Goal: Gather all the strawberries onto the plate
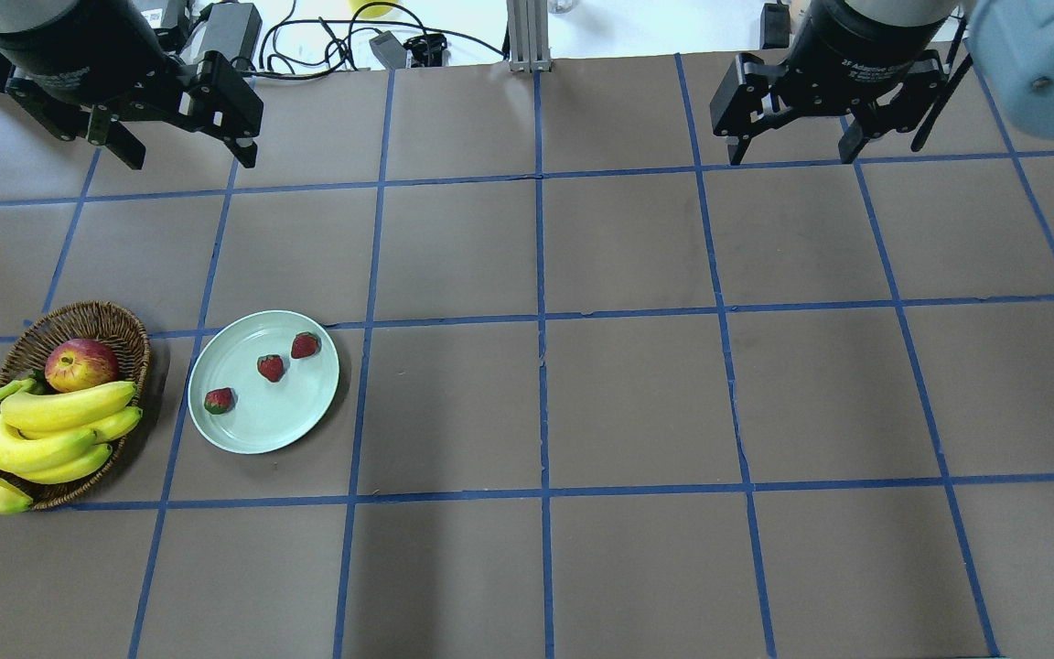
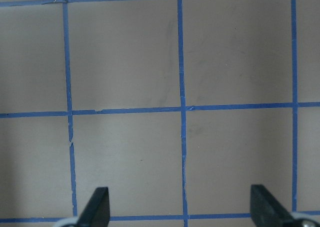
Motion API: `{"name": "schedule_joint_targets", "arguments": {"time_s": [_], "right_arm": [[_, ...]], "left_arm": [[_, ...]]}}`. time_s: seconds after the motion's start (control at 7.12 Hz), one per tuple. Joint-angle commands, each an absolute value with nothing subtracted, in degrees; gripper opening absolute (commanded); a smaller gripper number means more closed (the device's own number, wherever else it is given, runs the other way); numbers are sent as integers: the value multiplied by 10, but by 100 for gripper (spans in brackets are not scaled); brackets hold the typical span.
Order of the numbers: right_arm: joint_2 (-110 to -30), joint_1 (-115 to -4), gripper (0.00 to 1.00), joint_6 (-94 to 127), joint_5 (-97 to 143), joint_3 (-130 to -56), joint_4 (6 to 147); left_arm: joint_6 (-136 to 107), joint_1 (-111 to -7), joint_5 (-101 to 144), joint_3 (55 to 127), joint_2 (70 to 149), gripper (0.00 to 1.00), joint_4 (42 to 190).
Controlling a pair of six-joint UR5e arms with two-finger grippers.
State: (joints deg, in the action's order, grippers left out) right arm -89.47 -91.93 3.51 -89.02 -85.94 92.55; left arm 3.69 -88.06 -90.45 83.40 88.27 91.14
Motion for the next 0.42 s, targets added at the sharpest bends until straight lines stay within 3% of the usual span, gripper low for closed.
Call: {"name": "schedule_joint_targets", "arguments": {"time_s": [0.0, 0.28], "right_arm": [[-895, -919, 100, 35, -889, -860, 925], [-896, -919, 100, 35, -890, -860, 925]], "left_arm": [[37, -881, -905, 836, 882, 100, 911], [37, -880, -904, 838, 882, 100, 911]]}}
